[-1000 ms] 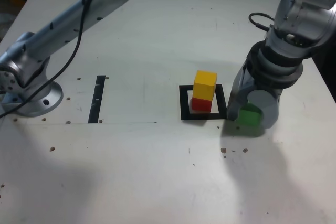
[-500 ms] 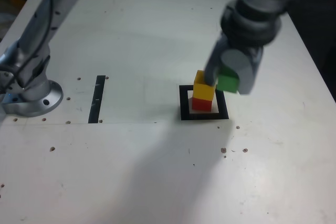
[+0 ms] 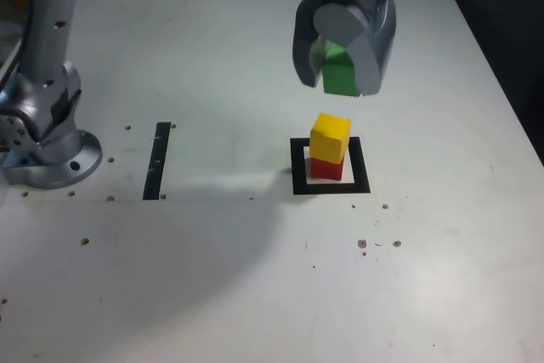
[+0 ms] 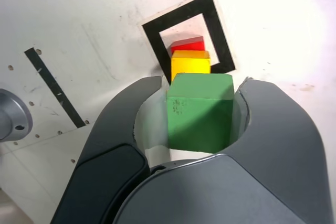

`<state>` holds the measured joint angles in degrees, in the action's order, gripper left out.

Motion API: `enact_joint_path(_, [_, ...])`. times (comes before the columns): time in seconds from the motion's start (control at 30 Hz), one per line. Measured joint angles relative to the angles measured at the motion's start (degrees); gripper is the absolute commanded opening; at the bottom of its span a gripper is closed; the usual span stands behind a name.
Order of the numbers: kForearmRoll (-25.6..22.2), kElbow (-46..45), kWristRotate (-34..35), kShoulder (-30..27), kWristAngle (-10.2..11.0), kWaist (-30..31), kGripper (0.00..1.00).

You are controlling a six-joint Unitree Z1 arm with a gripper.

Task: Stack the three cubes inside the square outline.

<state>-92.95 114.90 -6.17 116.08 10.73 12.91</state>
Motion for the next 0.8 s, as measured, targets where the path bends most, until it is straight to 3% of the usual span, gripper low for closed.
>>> enact_joint_path(0.6, [0.5, -3.0, -0.8, 3.5, -4.2, -1.7, 0.23])
enact_joint_path(0.8, [0.6, -3.3, -0.8, 4.4, -4.4, -1.7, 0.23])
